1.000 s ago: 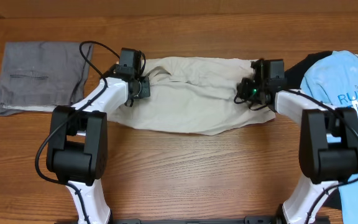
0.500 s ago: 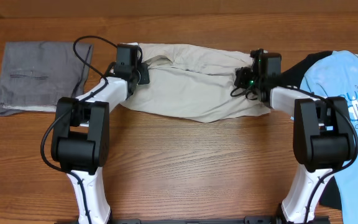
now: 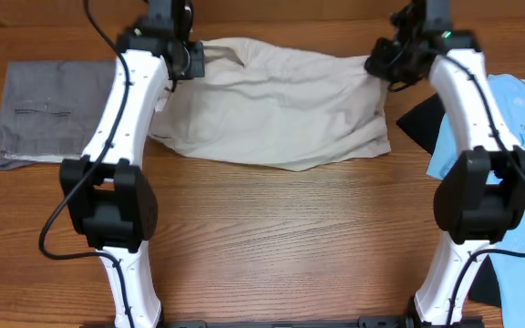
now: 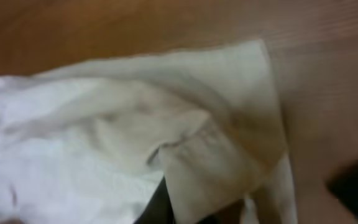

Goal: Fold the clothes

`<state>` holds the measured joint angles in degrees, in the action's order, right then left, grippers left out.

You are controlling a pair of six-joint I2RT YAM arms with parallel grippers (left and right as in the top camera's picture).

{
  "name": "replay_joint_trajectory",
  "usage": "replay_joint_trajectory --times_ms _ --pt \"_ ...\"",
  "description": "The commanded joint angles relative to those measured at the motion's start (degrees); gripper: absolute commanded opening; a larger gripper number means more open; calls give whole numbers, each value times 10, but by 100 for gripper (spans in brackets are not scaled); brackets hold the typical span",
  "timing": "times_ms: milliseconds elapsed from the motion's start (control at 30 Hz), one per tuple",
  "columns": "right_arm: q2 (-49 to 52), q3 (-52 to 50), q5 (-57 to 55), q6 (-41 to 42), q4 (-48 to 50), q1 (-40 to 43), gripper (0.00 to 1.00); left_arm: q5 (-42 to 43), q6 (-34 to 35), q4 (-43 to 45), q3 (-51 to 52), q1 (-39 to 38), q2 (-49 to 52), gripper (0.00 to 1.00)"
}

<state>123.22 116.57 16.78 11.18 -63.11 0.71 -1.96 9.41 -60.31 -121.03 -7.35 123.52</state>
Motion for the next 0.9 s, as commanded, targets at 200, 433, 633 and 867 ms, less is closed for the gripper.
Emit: replay_joint_trajectory --times_ms 200,433,633,867 --pt "-13 56 13 -76 -226 34 4 -8 -5 -244 -107 14 -21 12" --pt "-14 57 14 -80 -315 34 4 15 -4 -341 -103 14 -22 4" --pt "-24 51 14 -80 -340 34 4 65 -9 -365 -93 14 -42 4" --pt "-78 -22 13 -67 -339 34 4 87 -13 -365 -26 14 -111 10"
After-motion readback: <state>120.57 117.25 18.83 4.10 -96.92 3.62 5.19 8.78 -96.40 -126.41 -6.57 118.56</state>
